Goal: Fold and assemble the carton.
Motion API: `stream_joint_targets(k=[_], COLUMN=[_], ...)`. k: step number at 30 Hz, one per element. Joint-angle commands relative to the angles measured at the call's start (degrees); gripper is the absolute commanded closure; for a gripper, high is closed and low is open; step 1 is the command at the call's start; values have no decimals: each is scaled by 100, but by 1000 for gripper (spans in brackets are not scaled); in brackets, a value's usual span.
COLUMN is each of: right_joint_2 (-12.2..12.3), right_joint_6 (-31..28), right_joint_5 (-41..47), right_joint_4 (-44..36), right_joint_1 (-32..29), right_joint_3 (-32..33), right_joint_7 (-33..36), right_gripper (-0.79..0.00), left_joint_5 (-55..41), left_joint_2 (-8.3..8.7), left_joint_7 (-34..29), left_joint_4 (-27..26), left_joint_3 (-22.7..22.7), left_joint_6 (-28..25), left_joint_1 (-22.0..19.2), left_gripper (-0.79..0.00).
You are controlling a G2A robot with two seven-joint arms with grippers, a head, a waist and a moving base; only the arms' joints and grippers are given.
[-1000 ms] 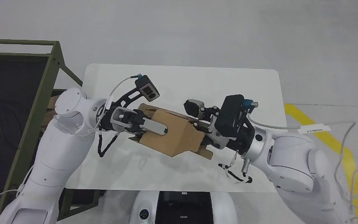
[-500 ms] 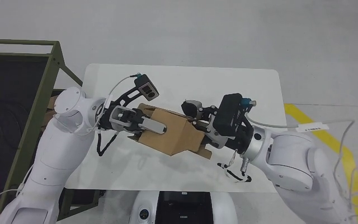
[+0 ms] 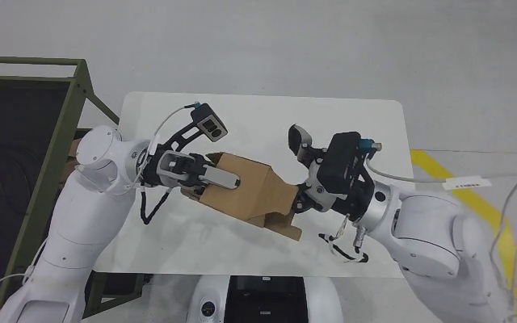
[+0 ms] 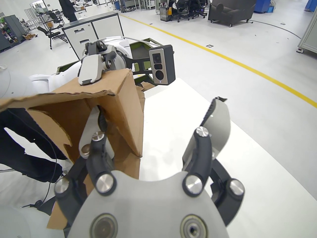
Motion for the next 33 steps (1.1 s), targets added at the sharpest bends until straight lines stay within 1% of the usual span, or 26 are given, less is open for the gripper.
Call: stream_joint_targets(k=[1, 5, 8, 15, 19, 23, 26, 29, 33], right_joint_2=[16, 56, 87, 122, 124, 128, 133, 130, 110], right_joint_6=[-7, -81, -155, -177, -334, -773, -1009, -1085, -1040], right_joint_5=[-3, 57, 131, 461, 636, 790, 730, 620, 402], right_joint_4=[-21, -37, -37, -37, -37, -37, -37, -37, -37], right_joint_1=[-103, -387, -653, -1316, -1562, -1620, -1570, -1432, -1187], right_joint_3=[140, 532, 912, 1903, 2247, 2315, 2248, 2035, 1699], right_joint_7=[-10, -100, -255, -903, -1196, -1355, -1341, -1281, -1306], right_gripper=[-760, -763, -773, -785, -785, -785, -785, -785, -785], left_joint_5=[27, 136, 415, 958, 1209, 1228, 1280, 1337, 1372], left_joint_2=[1, 7, 21, 34, 41, 39, 43, 46, 46], left_joint_7=[37, 146, 297, 638, 727, 783, 793, 792, 780], left_joint_4=[-20, -90, -178, -424, -541, -593, -613, -631, -653], left_joint_3=[-39, -143, -243, -318, -324, -353, -377, -389, -376], left_joint_6=[-58, -204, -349, -646, -772, -889, -935, -982, -1017], left_joint_1=[8, 49, 94, 261, 335, 406, 456, 492, 532], left_gripper=[0, 0, 0, 0, 0, 0, 0, 0, 0])
